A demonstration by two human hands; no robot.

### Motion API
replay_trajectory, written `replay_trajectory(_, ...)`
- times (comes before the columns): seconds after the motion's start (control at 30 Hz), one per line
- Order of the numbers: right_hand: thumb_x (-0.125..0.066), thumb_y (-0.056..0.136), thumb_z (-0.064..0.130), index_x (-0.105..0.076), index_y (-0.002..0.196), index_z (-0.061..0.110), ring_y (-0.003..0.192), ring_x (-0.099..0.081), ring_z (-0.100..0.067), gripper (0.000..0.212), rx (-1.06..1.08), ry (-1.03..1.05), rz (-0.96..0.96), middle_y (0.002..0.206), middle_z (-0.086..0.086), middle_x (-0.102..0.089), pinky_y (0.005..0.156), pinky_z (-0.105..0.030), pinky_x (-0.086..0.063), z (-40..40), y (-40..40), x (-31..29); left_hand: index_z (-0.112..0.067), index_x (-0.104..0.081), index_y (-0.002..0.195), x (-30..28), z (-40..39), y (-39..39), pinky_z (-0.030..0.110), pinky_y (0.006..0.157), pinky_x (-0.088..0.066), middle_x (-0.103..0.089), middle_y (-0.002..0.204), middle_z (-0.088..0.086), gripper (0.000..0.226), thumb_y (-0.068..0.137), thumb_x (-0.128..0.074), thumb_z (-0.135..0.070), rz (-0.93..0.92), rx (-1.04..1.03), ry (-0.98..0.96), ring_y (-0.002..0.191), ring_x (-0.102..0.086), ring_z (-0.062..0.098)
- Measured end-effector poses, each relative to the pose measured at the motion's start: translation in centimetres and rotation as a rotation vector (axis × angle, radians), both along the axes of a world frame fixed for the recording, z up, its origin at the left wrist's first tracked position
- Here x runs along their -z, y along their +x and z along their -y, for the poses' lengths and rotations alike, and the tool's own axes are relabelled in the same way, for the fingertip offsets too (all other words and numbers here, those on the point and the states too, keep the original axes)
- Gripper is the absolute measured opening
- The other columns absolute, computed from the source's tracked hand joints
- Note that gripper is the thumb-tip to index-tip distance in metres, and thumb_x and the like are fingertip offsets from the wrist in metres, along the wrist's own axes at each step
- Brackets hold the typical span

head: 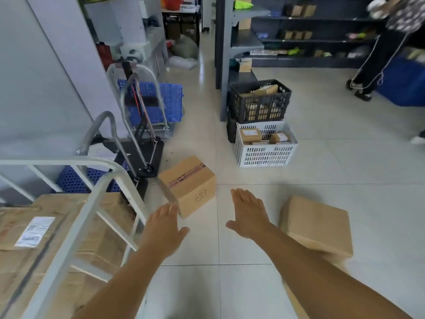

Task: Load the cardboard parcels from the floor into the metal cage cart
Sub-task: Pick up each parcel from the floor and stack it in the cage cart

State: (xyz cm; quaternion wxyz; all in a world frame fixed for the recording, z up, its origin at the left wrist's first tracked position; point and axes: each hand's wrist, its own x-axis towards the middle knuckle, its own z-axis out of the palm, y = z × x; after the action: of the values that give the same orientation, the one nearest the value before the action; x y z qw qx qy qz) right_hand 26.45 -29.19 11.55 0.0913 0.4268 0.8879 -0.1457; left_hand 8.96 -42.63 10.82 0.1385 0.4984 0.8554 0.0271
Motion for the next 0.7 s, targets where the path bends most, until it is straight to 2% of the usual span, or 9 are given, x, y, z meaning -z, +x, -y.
replay_trajectory(0.13, -0.057, 0.093, 0.045, 0.003, 0.156, 0.015, 0.150, 0.000, -0.026, 0.092, 0.052, -0.027, 0.041, 0.163, -0.003, 0.001, 0.120, -0.043, -0.009, -1.1, 3.7, 0.9, -0.014, -0.012, 0.153, 1.3, -1.6, 2.6, 0.038, 0.118, -0.020, -0.025, 0.156, 0.003, 0.078, 0.094, -0.047, -0.051, 0.010, 0.045, -0.030, 0.144, -0.021, 0.021)
replay_trajectory(0.33, -0.058, 0.092, 0.045, 0.000, 0.155, 0.013, 0.148, -0.008, -0.026, 0.092, 0.098, -0.047, 0.075, 0.161, -0.004, -0.008, 0.118, -0.042, -0.015, -4.1, 4.7, 2.8, -0.013, -0.013, 0.153, 3.3, -5.0, 2.1, 0.039, 0.118, -0.022, -0.026, 0.156, 0.004, 0.077, 0.094, -0.045, -0.051, 0.019, 0.054, -0.092, 0.144, -0.023, 0.022)
replay_trajectory(0.43, -0.058, 0.091, 0.047, -0.002, 0.155, 0.013, 0.147, -0.012, -0.027, 0.092, 0.107, -0.039, 0.097, 0.160, -0.005, -0.011, 0.117, -0.041, -0.019, -6.8, 3.2, 3.7, -0.013, -0.013, 0.153, 4.2, -7.3, 0.3, 0.038, 0.117, -0.023, -0.028, 0.155, 0.005, 0.076, 0.095, -0.044, -0.051, 0.012, 0.054, -0.123, 0.143, -0.024, 0.022)
replay_trajectory(0.7, -0.056, 0.093, 0.048, 0.001, 0.156, 0.014, 0.150, -0.008, -0.025, 0.091, 0.099, -0.022, 0.118, 0.163, -0.004, -0.004, 0.118, -0.041, -0.017, -15.4, -4.3, 4.5, -0.013, -0.026, 0.148, 6.0, -14.5, -7.4, 0.035, 0.114, -0.029, -0.039, 0.147, 0.002, 0.068, 0.094, -0.048, -0.048, 0.055, -0.003, -0.121, 0.137, -0.035, 0.019)
